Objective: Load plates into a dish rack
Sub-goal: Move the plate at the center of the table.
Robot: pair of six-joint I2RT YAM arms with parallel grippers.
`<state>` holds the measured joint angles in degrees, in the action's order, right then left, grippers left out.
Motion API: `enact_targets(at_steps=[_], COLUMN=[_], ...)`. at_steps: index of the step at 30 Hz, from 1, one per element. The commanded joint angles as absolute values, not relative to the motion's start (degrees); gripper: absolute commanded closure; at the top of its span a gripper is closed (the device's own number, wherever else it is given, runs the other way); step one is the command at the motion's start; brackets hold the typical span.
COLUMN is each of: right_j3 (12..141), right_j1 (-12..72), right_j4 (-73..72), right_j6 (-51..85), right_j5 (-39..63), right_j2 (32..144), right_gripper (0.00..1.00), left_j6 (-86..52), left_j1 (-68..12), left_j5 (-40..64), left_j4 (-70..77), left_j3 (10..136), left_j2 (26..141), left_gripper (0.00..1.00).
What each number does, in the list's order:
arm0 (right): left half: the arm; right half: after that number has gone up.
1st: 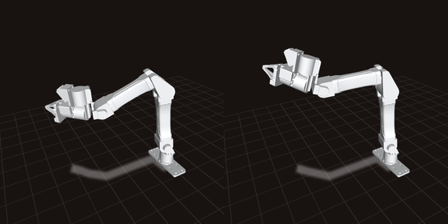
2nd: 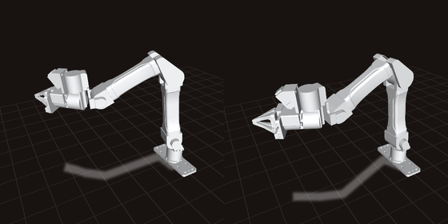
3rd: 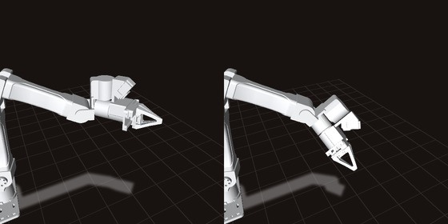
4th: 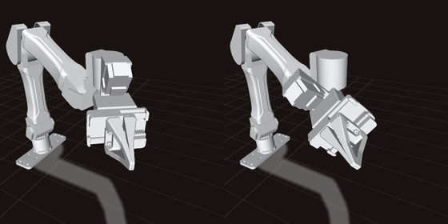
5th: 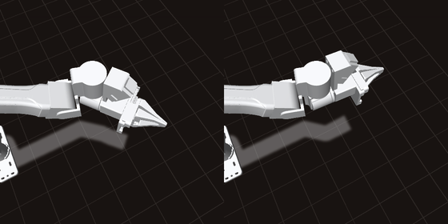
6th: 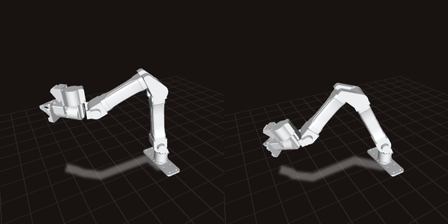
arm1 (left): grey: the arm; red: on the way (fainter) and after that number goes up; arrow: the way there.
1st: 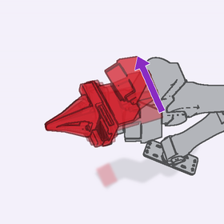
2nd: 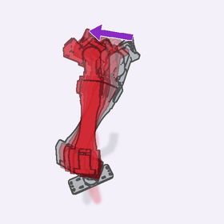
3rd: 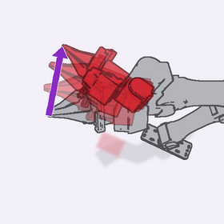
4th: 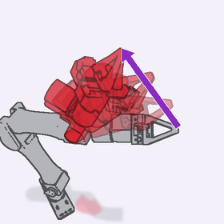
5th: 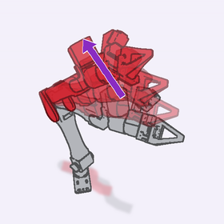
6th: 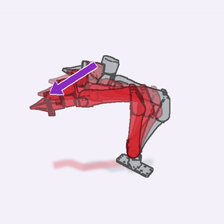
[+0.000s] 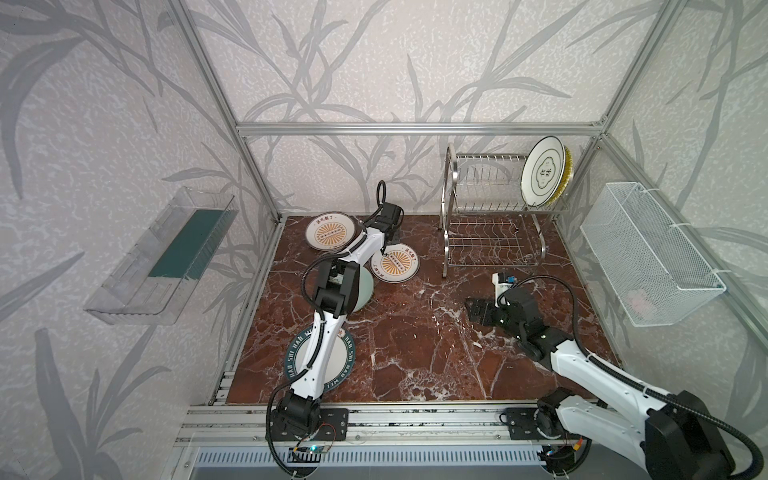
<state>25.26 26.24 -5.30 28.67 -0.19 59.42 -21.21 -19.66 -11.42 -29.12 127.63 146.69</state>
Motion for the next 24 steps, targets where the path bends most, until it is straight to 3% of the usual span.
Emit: enact_targets(at_steps=[1, 24], right_j3=[25.3, 24.5], right_j1=[26.3, 26.4], right_j4=[-4.5, -3.1], right_j6=[27.9, 27.9], right_j5=[-1.1, -1.7], right_j2=[58.4, 55.7], right_gripper=[0.05, 0.05], left_j6=[-21.9, -20.8], left_j1=[-19.4, -19.5], left_j5=[-10.7, -8.4], left_j4=[-30.7, -31.1], left_j3=[129.3, 126.2], left_j2=[147.7, 145.7], left_gripper=[0.64, 0.65])
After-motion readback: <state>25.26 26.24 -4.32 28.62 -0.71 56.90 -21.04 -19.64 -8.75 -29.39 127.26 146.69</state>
